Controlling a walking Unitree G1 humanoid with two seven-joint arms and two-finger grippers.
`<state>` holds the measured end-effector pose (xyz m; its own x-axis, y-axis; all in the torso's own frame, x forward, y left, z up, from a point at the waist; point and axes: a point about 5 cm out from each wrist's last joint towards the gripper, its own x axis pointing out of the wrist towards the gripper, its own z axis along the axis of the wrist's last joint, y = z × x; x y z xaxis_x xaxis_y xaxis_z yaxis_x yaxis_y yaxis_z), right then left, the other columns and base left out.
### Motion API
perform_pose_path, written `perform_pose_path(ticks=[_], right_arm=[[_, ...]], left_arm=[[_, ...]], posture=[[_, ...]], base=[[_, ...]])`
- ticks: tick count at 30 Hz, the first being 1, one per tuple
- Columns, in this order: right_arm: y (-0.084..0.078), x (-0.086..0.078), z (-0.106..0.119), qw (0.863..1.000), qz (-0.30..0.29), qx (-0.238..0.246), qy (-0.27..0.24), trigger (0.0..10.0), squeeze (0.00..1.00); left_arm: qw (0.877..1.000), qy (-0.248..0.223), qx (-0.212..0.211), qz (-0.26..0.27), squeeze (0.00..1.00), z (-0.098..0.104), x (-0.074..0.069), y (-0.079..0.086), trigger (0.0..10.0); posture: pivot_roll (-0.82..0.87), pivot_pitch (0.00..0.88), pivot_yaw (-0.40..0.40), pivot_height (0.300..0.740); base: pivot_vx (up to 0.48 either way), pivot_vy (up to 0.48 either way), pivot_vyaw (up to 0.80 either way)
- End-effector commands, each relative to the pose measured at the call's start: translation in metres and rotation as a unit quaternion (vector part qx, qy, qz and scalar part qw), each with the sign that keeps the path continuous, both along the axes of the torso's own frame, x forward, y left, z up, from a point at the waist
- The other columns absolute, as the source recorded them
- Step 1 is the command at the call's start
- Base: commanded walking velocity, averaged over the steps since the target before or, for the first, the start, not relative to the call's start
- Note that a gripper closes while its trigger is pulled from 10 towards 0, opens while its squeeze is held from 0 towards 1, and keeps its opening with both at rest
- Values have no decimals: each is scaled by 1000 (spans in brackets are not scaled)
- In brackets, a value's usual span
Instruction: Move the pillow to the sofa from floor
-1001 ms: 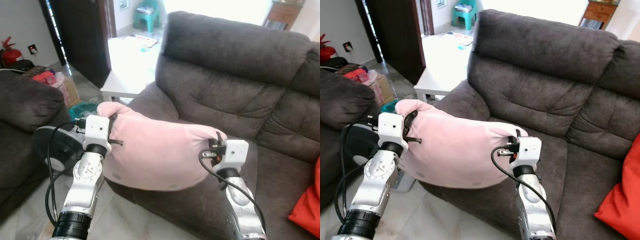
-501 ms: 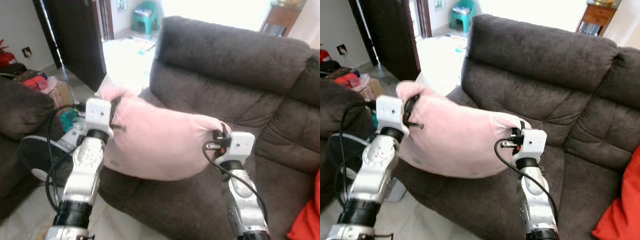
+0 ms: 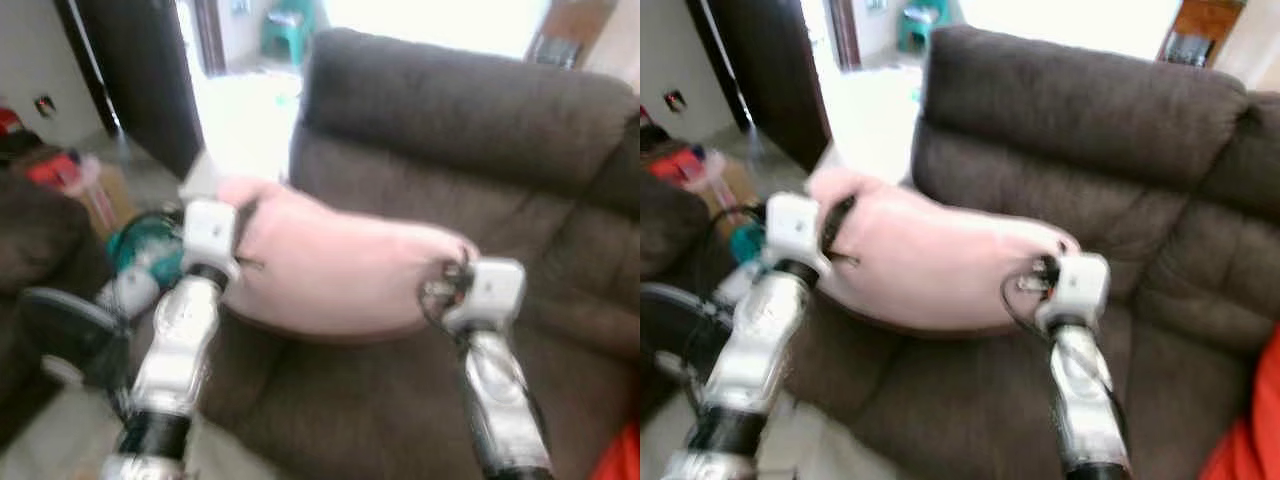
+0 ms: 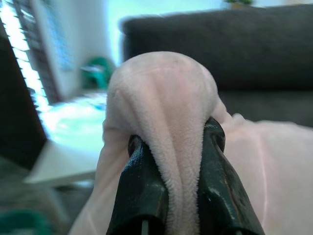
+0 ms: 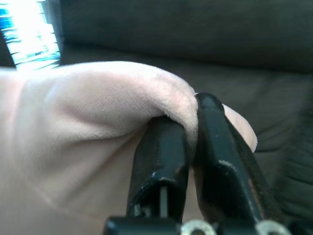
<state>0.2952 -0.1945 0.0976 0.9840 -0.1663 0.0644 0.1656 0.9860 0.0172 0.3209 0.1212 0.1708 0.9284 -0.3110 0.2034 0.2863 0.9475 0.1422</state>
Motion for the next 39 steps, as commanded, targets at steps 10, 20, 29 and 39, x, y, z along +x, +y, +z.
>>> perform_pose_path(ticks=[10, 20, 29, 39], right_arm=[[-11, 10, 24, 998, -41, -21, -45, 10000, 0], [-5, 13, 3, 998, -10, -52, 35, 10000, 0], [5, 12, -11, 997, 22, -38, 67, 10000, 0], [12, 13, -10, 996, 50, -36, 64, 10000, 1000]], left_arm=[[993, 44, -12, -113, 0, 4, -11, -14, 10000], [977, 116, 23, -176, 0, -14, -27, -17, 10000], [978, 138, 37, -152, 0, -24, -28, -4, 10000], [978, 161, 37, -126, 0, -36, -28, 4, 10000]], posture=[[142, 18, -64, 740], [144, 11, -63, 740], [150, 7, -62, 740], [149, 10, -63, 740]], base=[[0, 0, 0], [0, 0, 0], [0, 0, 0], [0, 0, 0]])
